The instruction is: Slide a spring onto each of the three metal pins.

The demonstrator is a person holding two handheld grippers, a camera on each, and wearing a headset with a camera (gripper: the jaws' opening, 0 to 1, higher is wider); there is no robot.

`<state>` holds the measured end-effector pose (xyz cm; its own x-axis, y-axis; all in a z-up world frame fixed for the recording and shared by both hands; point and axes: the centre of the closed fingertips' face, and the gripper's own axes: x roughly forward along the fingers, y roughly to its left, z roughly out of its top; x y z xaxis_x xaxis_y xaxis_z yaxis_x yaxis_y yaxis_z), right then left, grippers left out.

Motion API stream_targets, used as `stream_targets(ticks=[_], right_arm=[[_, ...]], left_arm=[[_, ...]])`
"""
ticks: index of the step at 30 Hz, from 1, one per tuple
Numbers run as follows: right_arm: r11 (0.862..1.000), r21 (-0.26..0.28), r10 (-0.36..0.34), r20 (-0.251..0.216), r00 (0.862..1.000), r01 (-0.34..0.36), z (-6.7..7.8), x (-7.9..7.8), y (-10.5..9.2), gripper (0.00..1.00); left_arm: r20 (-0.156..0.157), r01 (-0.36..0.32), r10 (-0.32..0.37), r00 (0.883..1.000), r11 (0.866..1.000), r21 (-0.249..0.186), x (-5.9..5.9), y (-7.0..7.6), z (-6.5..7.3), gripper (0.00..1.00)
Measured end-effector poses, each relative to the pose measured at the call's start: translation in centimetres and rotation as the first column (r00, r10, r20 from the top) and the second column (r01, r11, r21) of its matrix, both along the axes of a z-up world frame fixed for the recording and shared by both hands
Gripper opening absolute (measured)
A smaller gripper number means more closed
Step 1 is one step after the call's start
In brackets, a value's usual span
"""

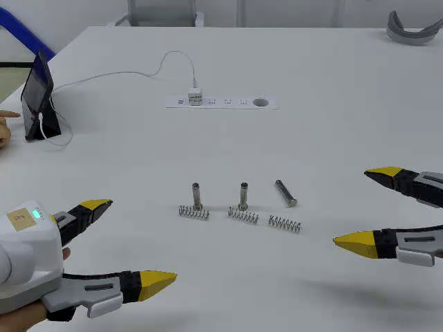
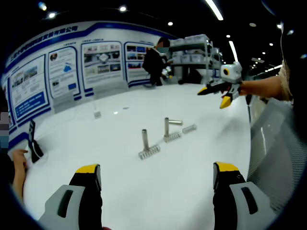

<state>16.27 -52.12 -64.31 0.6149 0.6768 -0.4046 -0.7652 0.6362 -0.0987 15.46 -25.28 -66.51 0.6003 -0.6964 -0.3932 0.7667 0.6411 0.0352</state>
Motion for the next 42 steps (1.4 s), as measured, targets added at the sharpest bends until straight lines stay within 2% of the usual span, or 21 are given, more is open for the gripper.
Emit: stream_targets(ticks=[5, 12, 17, 21, 27, 35, 42], right_arm=[[1.000, -0.001, -0.013, 0.006, 1.000, 0.013, 0.3, 0.1, -0.4, 0.82], [1.000, -0.010, -0.023, 0.000, 1.000, 0.023, 0.3, 0.1, -0.7, 0.82], [1.000, -0.005, -0.023, 0.011, 1.000, 0.023, 0.6, 0.2, -0.3, 0.81], [1.000, -0.009, -0.028, 0.005, 1.000, 0.028, 0.4, 0.2, -0.3, 0.81], [0.999, -0.013, -0.038, -0.002, 0.999, 0.038, 0.5, 0.2, -0.4, 0.79], [0.997, -0.030, -0.067, -0.022, 0.998, 0.066, 0.7, 1.9, -0.1, 0.74], [0.993, -0.053, -0.107, -0.052, 0.993, 0.105, 1.1, 4.0, 0.7, 0.60]], left_arm=[[-0.003, 0.007, -0.007, 1.000, 1.000, -0.001, 0.4, -0.3, -0.2, 0.98], [0.007, 0.013, -0.013, 1.000, 1.000, -0.013, 0.6, -0.9, 0.3, 0.99], [0.010, 0.014, -0.014, 1.000, 1.000, -0.004, 0.7, -0.5, 0.3, 0.98], [0.017, 0.009, -0.009, 1.000, 1.000, -0.005, 0.6, -0.3, 0.6, 0.98], [0.010, 0.008, -0.008, 1.000, 1.000, -0.003, 0.6, -0.2, 0.3, 0.98], [0.012, 0.005, -0.005, 1.000, 1.000, -0.008, 0.9, -0.2, 0.3, 0.98], [0.013, 0.001, -0.001, 1.000, 1.000, -0.011, 1.0, -0.2, 0.3, 0.98]])
